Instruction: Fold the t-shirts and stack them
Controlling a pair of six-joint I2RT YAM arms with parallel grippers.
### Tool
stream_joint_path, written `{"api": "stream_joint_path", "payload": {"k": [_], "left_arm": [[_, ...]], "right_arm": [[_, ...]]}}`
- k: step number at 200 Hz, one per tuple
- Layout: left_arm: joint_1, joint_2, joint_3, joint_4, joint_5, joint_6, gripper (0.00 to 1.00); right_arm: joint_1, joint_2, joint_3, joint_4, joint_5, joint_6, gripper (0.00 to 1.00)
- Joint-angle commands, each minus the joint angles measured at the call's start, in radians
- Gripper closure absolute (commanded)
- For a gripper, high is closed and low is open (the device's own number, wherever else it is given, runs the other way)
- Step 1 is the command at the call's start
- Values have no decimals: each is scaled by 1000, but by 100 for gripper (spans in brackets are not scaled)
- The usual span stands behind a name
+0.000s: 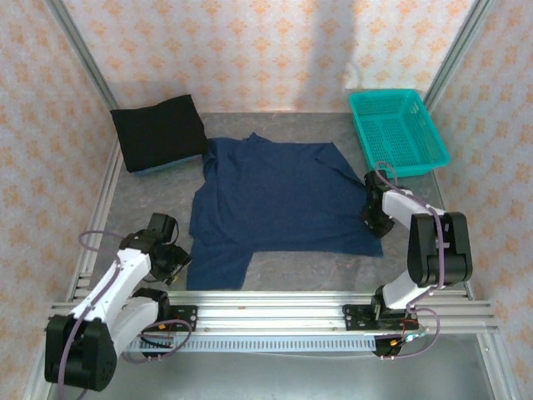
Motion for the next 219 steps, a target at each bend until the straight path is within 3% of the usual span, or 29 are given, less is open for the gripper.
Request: {"api": "stream_joint_path", "payload": {"k": [1,38,73,109,189,219], "left_arm": [[-9,-101,83,-127,20,-39,37],[-13,-138,142,-218,35,-35,30],[-67,-21,124,-177,41,2,32],[-122,65,95,-149,4,35,36],[-220,183,-12,29,42,11,49],[-242,256,-30,142,62,3,60]], "right_arm": [[-10,-77,-9,-45,21,-23,49],[-14,-197,9,-127,-52,-43,37],[-26,-320,-13,-241,-128,-7,36],[-32,-447,-76,-287,-102,42,36],[-58,-418,-103,-263,-109,56,36],[-85,-401,-122,-246,-129,51,36]]}}
